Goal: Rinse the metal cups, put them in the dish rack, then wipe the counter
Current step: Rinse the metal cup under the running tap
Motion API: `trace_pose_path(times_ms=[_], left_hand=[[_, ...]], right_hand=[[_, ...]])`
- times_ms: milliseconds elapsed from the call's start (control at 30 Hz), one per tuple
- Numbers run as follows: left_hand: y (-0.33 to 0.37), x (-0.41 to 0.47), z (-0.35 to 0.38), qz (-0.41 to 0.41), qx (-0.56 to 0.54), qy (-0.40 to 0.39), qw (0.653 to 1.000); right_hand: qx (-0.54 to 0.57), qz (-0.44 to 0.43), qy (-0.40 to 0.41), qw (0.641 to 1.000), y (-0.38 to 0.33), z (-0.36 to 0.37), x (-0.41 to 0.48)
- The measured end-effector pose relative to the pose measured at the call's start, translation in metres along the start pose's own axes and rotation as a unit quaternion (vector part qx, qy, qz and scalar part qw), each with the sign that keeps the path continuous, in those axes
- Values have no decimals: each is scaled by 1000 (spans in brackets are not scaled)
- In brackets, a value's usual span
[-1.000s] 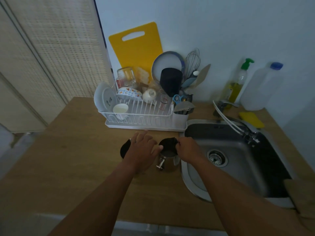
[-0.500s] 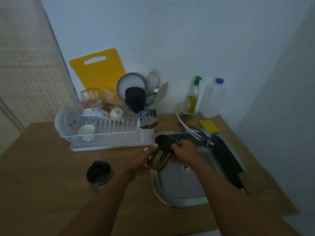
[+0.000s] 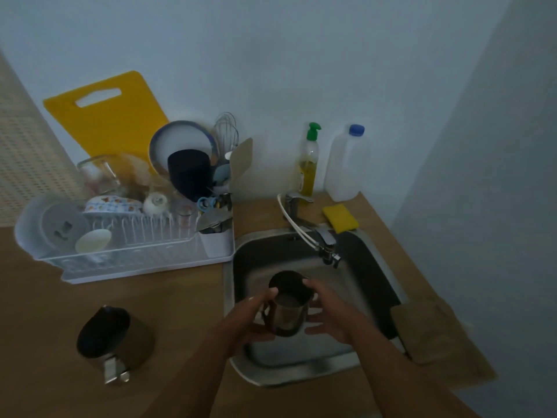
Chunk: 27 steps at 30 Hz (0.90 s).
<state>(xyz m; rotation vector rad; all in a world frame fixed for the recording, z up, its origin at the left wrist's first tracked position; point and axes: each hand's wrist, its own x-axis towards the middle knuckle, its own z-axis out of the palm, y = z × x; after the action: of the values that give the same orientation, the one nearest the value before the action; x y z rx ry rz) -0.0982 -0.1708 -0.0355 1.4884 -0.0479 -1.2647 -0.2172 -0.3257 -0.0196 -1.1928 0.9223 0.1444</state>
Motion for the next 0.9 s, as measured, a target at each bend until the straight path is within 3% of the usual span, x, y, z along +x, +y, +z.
trace_pose_path(times_ms=[167, 500, 767, 900], left_hand=[[-9, 25, 21, -16, 19, -14, 1000], [-32, 60, 57, -28, -39, 41, 998], [-35, 70, 68, -20, -72, 47, 996], [-34, 79, 73, -19, -71, 53, 996]], right_hand=[[60, 33, -44, 997, 17, -42, 22], [101, 56, -74, 991, 28, -89, 50], [34, -4, -5, 999, -15, -118, 79], [20, -69, 79, 994, -63, -115, 103]])
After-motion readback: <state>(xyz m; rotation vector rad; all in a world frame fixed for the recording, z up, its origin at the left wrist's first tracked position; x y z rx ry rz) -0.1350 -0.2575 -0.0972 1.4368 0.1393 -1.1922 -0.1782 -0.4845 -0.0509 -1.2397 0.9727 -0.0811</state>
